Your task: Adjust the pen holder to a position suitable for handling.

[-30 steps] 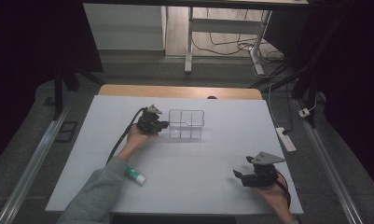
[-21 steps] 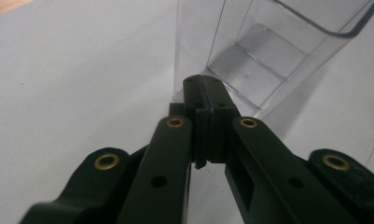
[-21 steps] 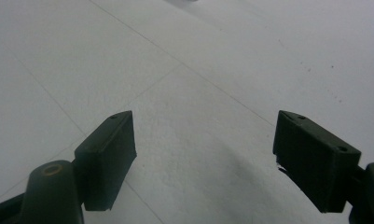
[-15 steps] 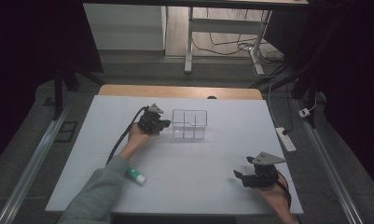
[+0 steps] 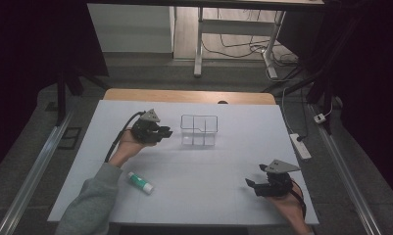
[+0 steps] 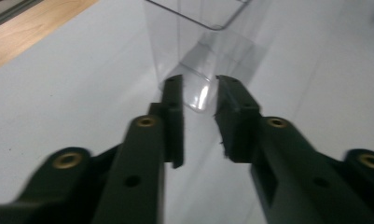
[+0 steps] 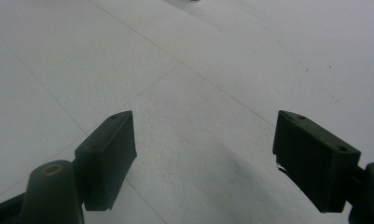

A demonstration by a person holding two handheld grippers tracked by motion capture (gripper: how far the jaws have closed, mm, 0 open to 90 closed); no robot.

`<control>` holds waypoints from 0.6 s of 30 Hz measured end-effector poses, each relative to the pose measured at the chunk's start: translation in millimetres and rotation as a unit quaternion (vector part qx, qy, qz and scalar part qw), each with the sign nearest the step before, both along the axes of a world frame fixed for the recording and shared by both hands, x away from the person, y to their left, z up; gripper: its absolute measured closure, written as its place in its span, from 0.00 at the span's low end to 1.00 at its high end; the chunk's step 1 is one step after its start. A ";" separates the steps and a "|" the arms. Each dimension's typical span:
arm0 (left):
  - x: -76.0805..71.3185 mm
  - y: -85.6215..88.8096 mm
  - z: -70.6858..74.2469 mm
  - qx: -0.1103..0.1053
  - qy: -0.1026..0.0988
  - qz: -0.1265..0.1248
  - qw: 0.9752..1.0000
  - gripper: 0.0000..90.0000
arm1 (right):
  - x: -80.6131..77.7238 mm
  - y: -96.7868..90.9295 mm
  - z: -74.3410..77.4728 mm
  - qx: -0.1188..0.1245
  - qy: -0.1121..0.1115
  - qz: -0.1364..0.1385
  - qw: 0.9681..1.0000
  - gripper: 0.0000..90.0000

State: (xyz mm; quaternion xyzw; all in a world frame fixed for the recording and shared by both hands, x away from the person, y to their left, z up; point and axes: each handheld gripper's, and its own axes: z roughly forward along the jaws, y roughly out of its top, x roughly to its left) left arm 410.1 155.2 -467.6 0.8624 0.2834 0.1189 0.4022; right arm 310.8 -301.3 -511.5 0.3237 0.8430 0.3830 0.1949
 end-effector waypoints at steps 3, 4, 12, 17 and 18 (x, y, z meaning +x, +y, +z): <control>-6.5 3.0 4.7 0.010 -0.001 -0.013 1.000 0.67 | -0.1 0.0 0.1 -0.001 0.000 0.000 1.000 0.23; -8.5 3.4 5.8 0.014 -0.001 -0.019 1.000 0.64 | -0.2 0.1 0.1 -0.001 -0.001 0.000 1.000 0.23; -17.5 8.8 8.5 0.025 0.010 -0.030 0.999 0.52 | -1.1 0.5 0.5 0.002 0.001 0.002 1.000 0.23; -20.6 13.3 8.7 0.031 0.024 -0.046 0.998 0.46 | -0.9 -0.1 0.1 0.004 0.001 0.001 1.000 0.23; -21.6 14.3 9.0 0.034 0.025 -0.057 0.997 0.44 | -0.6 -0.2 -0.1 0.005 0.001 0.001 1.000 0.23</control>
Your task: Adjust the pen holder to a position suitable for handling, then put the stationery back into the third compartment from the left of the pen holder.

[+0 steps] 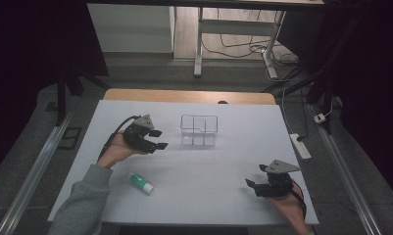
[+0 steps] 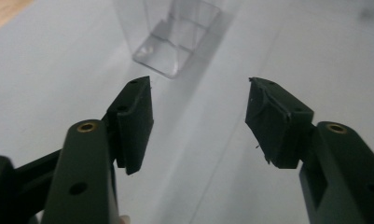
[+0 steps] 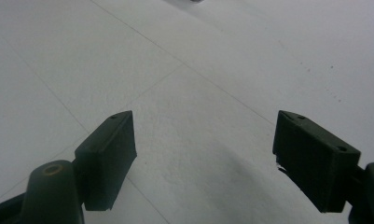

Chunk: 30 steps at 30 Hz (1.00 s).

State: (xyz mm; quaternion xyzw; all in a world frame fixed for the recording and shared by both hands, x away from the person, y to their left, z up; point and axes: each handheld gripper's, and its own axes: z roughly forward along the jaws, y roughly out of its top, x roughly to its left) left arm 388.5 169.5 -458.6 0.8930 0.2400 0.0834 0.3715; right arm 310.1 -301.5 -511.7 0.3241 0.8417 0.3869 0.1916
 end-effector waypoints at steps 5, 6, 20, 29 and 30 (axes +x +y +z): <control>-7.5 1.2 1.7 0.006 0.008 -0.037 0.999 0.40 | 0.1 0.3 -0.2 -0.001 0.001 0.002 1.000 0.23; -9.6 1.2 2.4 0.008 0.008 -0.045 0.999 0.39 | 0.0 0.4 -0.2 -0.001 0.001 0.002 1.000 0.23; -34.3 6.7 3.4 0.037 0.009 -0.111 0.993 0.35 | -0.1 0.4 -1.1 0.000 0.002 0.002 1.000 0.23; -48.0 11.3 -4.9 0.050 0.018 -0.149 0.987 0.36 | -0.2 1.1 -1.1 -0.002 0.003 0.005 1.000 0.23; -48.9 11.0 -5.1 0.052 0.019 -0.151 0.987 0.36 | -0.3 1.1 -1.0 -0.003 0.002 0.006 1.000 0.23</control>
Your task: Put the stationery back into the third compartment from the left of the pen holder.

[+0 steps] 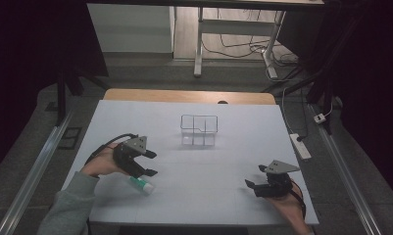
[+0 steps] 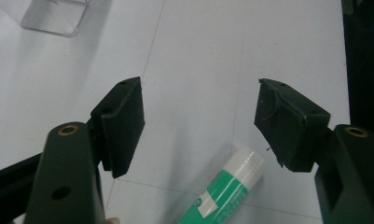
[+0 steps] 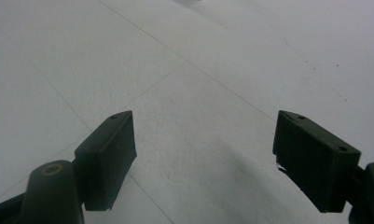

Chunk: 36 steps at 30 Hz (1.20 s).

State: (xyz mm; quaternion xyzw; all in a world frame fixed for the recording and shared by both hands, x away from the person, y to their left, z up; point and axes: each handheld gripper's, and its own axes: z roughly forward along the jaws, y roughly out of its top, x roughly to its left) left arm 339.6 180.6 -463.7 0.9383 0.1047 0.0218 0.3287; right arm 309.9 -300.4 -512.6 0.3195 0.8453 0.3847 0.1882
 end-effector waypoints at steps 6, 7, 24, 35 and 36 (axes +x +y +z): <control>-5.7 -2.3 -2.8 0.015 0.003 -0.020 1.000 0.36 | -0.4 -0.3 -0.2 -0.001 0.000 0.001 1.000 0.23; -6.6 -2.8 -3.4 0.018 0.004 -0.024 1.000 0.36 | -0.2 -0.5 -0.3 -0.001 0.000 0.001 1.000 0.23; -17.8 -9.2 -12.8 0.067 0.016 -0.074 0.995 0.34 | 0.1 -0.3 -1.6 -0.004 0.004 0.002 1.000 0.23; -24.3 -13.5 -20.2 0.098 0.018 -0.087 0.991 0.32 | 0.2 0.6 -2.8 -0.009 0.008 0.003 1.000 0.23; -25.0 -13.9 -21.1 0.101 0.017 -0.088 0.991 0.32 | 0.1 0.6 -2.8 -0.009 0.009 0.003 1.000 0.23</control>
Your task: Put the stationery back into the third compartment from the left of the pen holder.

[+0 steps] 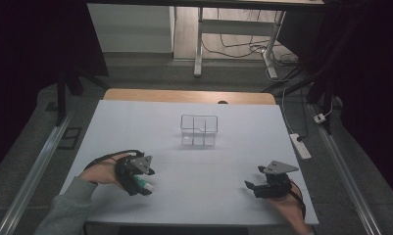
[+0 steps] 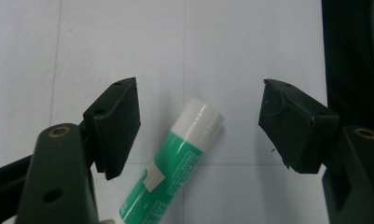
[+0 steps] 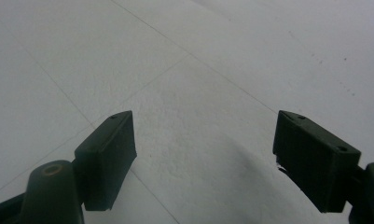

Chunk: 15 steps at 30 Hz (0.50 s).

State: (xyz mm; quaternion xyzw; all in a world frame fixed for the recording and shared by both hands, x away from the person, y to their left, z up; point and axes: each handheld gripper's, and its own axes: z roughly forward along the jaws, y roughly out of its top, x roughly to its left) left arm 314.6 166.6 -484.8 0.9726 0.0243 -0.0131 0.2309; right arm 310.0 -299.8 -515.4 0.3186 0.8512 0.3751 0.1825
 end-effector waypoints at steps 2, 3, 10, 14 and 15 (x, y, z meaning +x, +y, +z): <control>-1.3 -1.2 -1.9 0.007 -0.003 -0.004 1.000 0.31 | 0.1 -0.1 -0.1 0.000 0.000 0.000 1.000 0.23; -1.9 -1.8 -3.1 0.008 -0.004 -0.006 1.000 0.31 | 0.3 -0.1 -0.3 0.001 0.001 0.001 1.000 0.23; -4.1 -3.1 -8.1 0.028 -0.012 -0.031 0.999 0.31 | 0.3 0.0 -0.6 0.000 0.003 0.002 1.000 0.23; -4.3 -4.6 -12.7 0.046 -0.019 -0.039 0.998 0.31 | 0.3 0.5 -1.0 -0.003 0.004 0.003 1.000 0.23; -3.6 -5.2 -15.0 0.049 -0.019 -0.040 0.998 0.31 | 0.1 0.7 -1.0 -0.005 0.003 0.001 1.000 0.23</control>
